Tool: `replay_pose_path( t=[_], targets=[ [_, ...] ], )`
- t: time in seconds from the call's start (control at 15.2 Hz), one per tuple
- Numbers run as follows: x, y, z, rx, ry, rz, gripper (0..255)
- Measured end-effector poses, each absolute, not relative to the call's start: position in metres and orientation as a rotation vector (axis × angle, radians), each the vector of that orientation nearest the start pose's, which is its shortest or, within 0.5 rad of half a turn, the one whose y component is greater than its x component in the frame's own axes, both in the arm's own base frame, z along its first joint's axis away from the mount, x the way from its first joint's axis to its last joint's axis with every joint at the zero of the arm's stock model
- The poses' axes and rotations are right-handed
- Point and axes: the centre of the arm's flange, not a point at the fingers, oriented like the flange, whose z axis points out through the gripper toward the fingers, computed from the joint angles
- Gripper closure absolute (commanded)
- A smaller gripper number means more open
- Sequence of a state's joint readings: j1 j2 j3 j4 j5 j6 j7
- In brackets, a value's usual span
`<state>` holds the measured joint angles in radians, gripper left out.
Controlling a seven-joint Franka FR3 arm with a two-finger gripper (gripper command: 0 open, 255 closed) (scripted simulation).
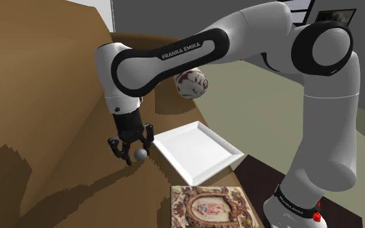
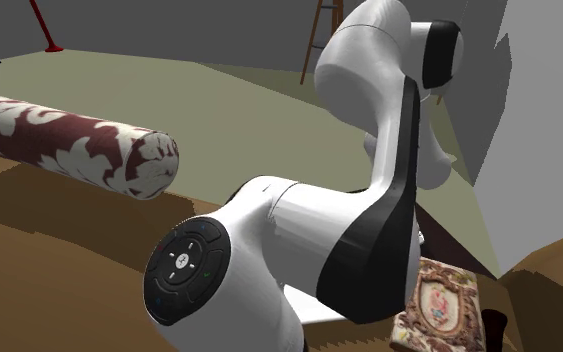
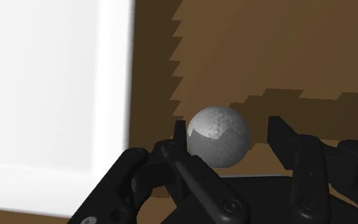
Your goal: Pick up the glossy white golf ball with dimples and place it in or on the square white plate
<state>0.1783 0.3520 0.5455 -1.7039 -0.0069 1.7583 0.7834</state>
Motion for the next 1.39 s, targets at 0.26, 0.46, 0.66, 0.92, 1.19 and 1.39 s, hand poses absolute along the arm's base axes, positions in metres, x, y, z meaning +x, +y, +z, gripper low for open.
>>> replay_pose_path(
  t=[0.26, 0.46, 0.66, 0.92, 1.19, 1.39],
  targets=[
    [0.479, 0.387, 0.398, -3.145, 0.095, 0.469, 255],
    [0.479, 0.387, 0.398, -3.147, 0.096, 0.472, 255],
    [0.479, 0.385, 0.398, -3.148, 0.097, 0.475, 255],
    [0.479, 0.383, 0.413, -3.152, 0.099, 0.483, 255],
    [0.48, 0.385, 0.435, -3.152, 0.099, 0.484, 255],
    [0.481, 0.384, 0.45, -3.152, 0.099, 0.484, 255]
  ],
)
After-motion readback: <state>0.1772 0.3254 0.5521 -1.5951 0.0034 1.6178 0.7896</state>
